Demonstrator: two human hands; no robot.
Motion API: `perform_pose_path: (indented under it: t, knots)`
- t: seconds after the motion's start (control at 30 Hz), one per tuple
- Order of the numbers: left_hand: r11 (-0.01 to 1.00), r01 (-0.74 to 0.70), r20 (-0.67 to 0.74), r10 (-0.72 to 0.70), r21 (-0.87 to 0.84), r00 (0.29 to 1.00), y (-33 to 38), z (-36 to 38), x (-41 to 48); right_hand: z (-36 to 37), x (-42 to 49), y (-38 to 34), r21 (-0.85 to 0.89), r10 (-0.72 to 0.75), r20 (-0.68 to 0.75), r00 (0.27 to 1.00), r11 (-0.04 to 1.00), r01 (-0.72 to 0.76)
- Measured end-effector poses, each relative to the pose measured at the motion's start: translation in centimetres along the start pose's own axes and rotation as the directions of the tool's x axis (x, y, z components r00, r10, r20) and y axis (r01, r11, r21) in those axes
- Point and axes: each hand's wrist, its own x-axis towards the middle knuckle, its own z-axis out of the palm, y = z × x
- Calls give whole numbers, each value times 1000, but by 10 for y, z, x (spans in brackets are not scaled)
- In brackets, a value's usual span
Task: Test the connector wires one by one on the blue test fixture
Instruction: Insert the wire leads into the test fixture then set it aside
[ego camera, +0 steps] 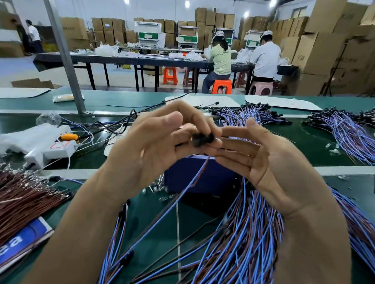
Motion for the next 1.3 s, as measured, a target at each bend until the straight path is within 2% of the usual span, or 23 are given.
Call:
perform_pose_path:
  t: [0.1, 0.17, 0.2, 0.3, 0.33, 0.4, 0.47, 0.57, 0.63, 0.7, 0.77, 0.8, 0.9, 1.0, 1.1, 1.13, 1.2, 1.23, 1.27, 1.3]
  knots:
    - [990, 135, 198, -124, -41, 972, 3, 5, -2, -4, 0, -3, 103, -92, -58, 994, 990, 98]
    - [981, 185, 249, -193, 59, 949, -1, 9, -2, -7, 0, -4, 135, -101, -91, 991, 984, 113]
    - [978, 178, 226, -197, 105, 954, -4, 11, -1, -9, 0, -4, 89, -89, -116, 989, 991, 100]
    - [986, 109, 65, -118, 123, 991, -14, 13, 2, -16, -3, -2, -222, -89, -245, 965, 975, 34]
    - [990, 81, 13, -83, 119, 996, -15, 12, 4, -17, -4, -1, -265, -68, -236, 969, 964, 3]
    - [996, 27, -37, -24, 84, 999, -15, 9, 6, -14, -7, -2, -266, 45, -124, 991, 961, -77]
    - [999, 8, -10, -8, 38, 1000, -13, 9, 6, -8, -7, -1, -226, 145, 9, 989, 964, -140]
    - [998, 60, 114, -61, 8, 992, -12, 14, 4, -2, -3, -2, -40, 119, 106, 987, 993, -115]
    - [990, 134, 154, -137, 33, 978, -13, 17, 3, 0, -3, -5, 89, 50, 106, 993, 994, -60]
    - [960, 247, 170, -267, 129, 949, -12, 16, 1, -3, -3, -7, 174, -22, 52, 998, 985, 12]
    - [871, 386, 204, -455, 304, 867, -10, 14, -1, -7, -3, -9, 211, -87, -79, 993, 972, 102]
    - [795, 438, 204, -553, 420, 808, -10, 13, -2, -10, -2, -8, 212, -114, -169, 979, 966, 150]
    - [499, 480, 50, -729, 722, 683, -25, 10, -1, -17, 3, -4, 180, -181, -441, 879, 942, 284]
    - [221, 549, -186, -786, 806, 589, -47, 2, -2, -22, 4, -3, 97, -272, -611, 743, 906, 412]
    - [-14, 598, -382, -781, 801, 494, -57, -10, -4, -27, 1, -6, 29, -329, -691, 643, 877, 479]
    - [-83, 571, -421, -762, 817, 492, -58, -14, -4, -28, 1, -7, 2, -341, -701, 626, 877, 480]
    - [-154, 485, -439, -708, 861, 554, -57, -19, -3, -29, -1, -6, -96, -381, -675, 631, 894, 437]
    - [-124, 457, -413, -675, 881, 612, -56, -20, -2, -28, -2, -5, -148, -395, -635, 664, 906, 397]
    - [-39, 451, -373, -628, 892, 683, -56, -19, 0, -26, -3, -4, -196, -391, -583, 712, 918, 344]
    - [96, 466, -341, -555, 880, 759, -55, -16, 2, -24, -3, -2, -249, -365, -526, 768, 930, 271]
